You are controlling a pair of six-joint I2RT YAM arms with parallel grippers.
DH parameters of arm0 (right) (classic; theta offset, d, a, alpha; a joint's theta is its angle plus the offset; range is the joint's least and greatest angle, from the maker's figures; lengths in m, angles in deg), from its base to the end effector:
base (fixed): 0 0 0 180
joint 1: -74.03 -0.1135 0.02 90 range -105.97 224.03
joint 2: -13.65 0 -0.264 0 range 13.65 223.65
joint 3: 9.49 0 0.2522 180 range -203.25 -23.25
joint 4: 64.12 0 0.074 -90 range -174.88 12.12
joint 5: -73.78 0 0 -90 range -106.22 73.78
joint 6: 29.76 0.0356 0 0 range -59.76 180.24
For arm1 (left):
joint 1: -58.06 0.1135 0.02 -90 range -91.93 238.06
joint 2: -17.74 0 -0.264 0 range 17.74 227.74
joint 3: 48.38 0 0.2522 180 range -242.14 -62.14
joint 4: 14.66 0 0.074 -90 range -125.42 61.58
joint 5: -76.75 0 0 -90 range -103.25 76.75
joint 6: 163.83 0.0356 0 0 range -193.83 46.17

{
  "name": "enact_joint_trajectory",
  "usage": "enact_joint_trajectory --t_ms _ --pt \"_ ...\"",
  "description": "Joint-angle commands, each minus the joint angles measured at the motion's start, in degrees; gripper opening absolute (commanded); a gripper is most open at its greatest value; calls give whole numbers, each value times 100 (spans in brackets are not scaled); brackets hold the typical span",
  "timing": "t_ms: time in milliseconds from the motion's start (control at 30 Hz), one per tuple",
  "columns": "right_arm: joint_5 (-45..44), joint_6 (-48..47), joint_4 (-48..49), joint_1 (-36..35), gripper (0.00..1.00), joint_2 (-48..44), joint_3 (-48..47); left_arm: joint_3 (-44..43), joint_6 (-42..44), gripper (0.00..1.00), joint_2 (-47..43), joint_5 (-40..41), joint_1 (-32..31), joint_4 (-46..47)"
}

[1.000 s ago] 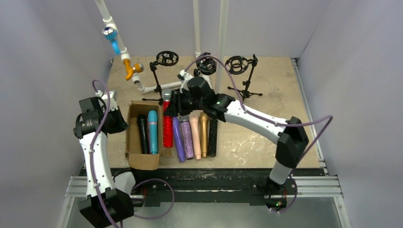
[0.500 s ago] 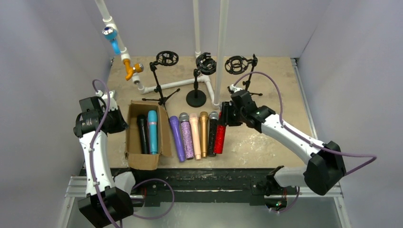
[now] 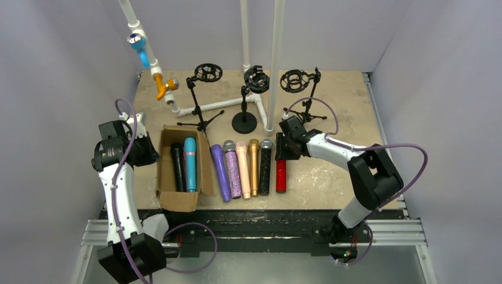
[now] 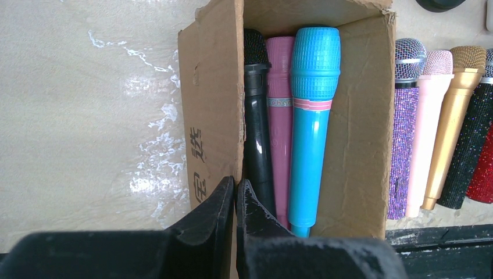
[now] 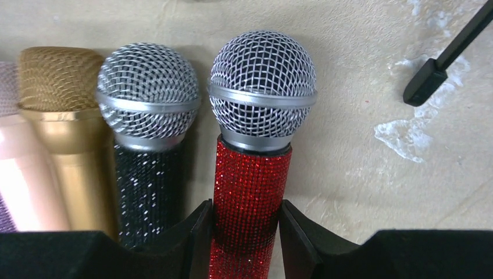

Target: Attach the microphones to the stand

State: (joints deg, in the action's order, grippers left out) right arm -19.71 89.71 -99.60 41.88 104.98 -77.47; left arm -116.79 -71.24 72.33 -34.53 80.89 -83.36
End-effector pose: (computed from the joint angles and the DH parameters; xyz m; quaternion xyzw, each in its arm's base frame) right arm 0.2673 0.1655 0.1837 -0.0143 0.9627 0.1124 0.2457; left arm 0.1650 0.0554 0.3012 -0.1098 0.9322 -0.1065 0.3280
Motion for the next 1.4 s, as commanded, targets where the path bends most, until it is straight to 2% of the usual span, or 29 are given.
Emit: enact_joint_trajectory --t_ms 0,133,333,567,700,867,1033,1133,1367 --pt "-45 110 489 76 10 174 -213 -222 -39 0 -114 -252 -18 237" --pt "250 194 599 77 36 183 -212 -234 -41 0 -115 -256 -18 237" --pt "460 173 459 79 55 -177 -313 -286 -42 0 -98 -275 -16 214" --pt "221 309 -8 -14 58 -978 -569 -333 -79 0 -90 -322 -17 177" --pt "-58 552 -37 -869 58 -1153 -1209 -382 -90 0 -90 -326 -16 139" --pt "-106 602 -254 -2246 57 -104 -2718 -450 -141 0 -71 -343 -16 99" --pt "-191 280 -890 -3067 57 1347 -4685 -456 -215 0 -146 -386 -20 63" --pt "-257 112 -1335 -3327 57 2211 -5752 -495 -419 0 -195 -447 -17 21" --pt "-289 53 -1783 -3384 57 3373 -6740 -397 -515 0 -269 -408 -16 87"
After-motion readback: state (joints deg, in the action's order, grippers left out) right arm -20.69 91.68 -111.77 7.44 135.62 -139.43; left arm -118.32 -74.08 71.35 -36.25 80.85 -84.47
